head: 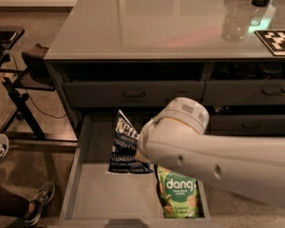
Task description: Pick blue chip bag from middle drawer and place on counter
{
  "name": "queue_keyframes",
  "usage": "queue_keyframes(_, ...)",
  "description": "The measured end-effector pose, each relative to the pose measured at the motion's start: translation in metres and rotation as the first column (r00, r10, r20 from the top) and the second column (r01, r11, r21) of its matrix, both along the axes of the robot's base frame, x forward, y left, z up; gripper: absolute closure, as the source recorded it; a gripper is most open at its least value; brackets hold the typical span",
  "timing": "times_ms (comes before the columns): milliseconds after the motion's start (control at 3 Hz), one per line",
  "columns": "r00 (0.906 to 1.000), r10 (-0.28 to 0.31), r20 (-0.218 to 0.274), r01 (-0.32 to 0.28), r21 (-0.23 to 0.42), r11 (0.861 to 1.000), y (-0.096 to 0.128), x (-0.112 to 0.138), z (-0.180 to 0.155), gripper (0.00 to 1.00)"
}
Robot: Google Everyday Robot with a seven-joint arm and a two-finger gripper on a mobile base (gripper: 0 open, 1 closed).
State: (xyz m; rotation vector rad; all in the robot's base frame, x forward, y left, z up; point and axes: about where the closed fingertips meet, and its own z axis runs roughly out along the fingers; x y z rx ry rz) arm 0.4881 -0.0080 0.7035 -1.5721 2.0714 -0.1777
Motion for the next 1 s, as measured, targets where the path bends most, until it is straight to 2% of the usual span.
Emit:
queue_keyframes(333,0.9862,-0.118,0.116,0.106,0.104,0.989,-0.022,-0.022,0.053,1.00)
queue_keyframes(667,0.9788,-0.152,0.137,0.133,0.143,0.981,-0.025,-0.025,0.068,1.00)
queue_keyframes(1000,0.9792,-0.151,0.136,0.132,0.141,0.981,-0.024,-0.025,0.067,1.00)
